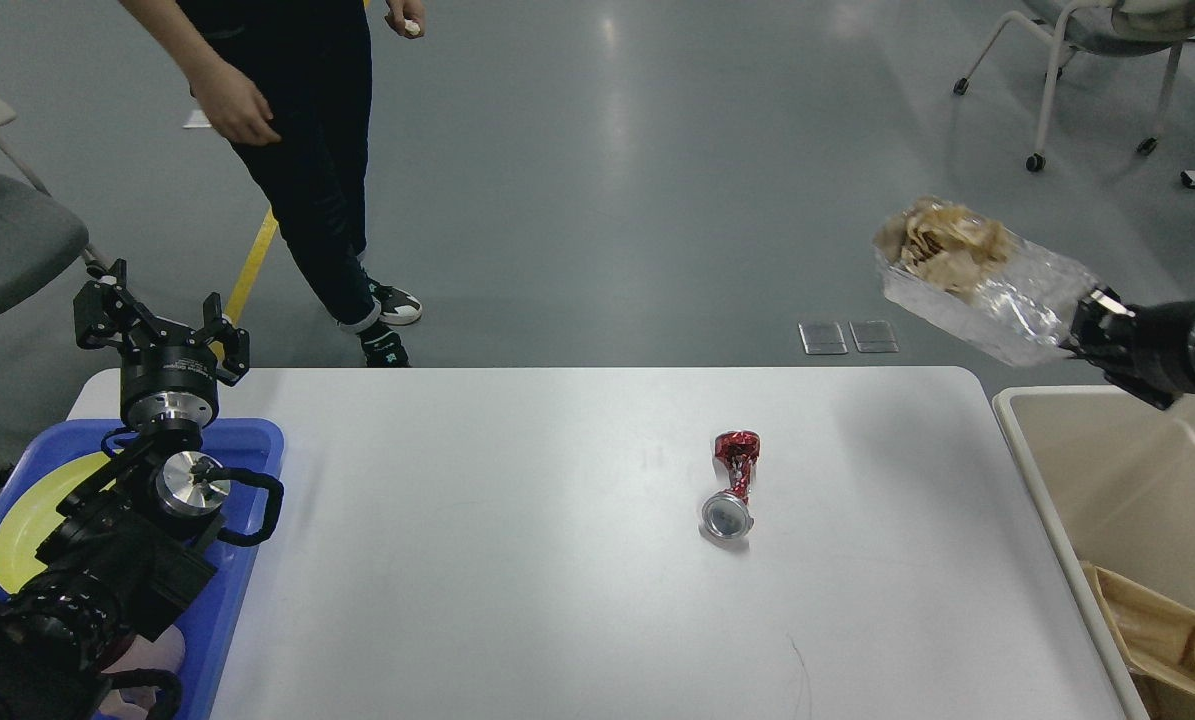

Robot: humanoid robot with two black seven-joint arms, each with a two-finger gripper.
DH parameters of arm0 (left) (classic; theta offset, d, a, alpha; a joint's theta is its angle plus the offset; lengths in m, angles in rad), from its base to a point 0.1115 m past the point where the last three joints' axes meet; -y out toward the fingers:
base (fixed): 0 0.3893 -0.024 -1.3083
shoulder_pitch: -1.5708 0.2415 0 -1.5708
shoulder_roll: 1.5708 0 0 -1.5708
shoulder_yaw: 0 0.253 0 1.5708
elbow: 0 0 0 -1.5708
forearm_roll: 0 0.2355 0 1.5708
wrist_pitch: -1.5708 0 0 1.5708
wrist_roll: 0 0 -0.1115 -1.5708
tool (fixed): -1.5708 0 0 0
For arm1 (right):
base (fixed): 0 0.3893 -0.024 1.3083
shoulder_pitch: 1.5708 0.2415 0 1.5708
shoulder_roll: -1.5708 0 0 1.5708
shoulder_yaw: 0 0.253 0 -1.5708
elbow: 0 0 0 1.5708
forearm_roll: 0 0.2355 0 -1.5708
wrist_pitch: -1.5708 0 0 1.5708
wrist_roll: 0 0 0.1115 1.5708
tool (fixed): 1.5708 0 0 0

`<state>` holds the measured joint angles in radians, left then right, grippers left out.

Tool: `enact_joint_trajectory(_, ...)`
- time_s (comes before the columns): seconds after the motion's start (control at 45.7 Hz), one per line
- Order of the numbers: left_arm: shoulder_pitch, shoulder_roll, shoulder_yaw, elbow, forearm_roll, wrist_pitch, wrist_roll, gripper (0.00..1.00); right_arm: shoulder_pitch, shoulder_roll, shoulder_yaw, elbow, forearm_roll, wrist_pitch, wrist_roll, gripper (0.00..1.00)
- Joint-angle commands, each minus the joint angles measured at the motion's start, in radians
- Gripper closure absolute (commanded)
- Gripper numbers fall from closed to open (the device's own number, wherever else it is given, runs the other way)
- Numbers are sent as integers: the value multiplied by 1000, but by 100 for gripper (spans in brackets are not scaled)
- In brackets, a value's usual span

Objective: Tidy desktop
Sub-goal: 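Lift the foil tray and drop it into the white bin, then move the right gripper over to the red can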

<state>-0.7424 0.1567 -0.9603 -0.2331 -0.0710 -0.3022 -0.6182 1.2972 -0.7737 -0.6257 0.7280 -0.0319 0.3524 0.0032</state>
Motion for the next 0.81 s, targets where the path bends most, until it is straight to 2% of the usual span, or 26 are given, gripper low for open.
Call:
enact_joint_trajectory(0.0, 0, 0, 0, 0, 0, 0, 0, 3, -114, -68, 53, -39, 3, -6, 0, 100)
enact_joint_trajectory(0.35, 0, 0, 0, 0, 0, 0, 0, 3, -410, -81, 195, -179, 3, -52, 0, 100)
enact_joint_trajectory(0.657, 0, 0, 0, 0, 0, 0, 0, 3, -506, -75, 236, -191, 3, -118, 0, 100)
enact_joint_trajectory(0.701, 0, 0, 0, 0, 0, 0, 0, 3, -516, -70, 236, -193, 3, -138, 0, 86)
enact_joint_trajectory(0.723, 0, 0, 0, 0, 0, 0, 0, 3, -522, -65, 235, -193, 3, -151, 0, 73)
enact_joint_trajectory(0.745, 0, 0, 0, 0, 0, 0, 0, 3, -535, -50, 231, -212, 3, -199, 0, 28)
enact_joint_trajectory(0.767, 0, 0, 0, 0, -1, 0, 0, 3, -538, -41, 228, -225, 3, -223, 0, 10)
enact_joint_trajectory(0.789, 0, 0, 0, 0, 0, 0, 0, 3, -541, -30, 227, -242, 3, -249, 0, 0)
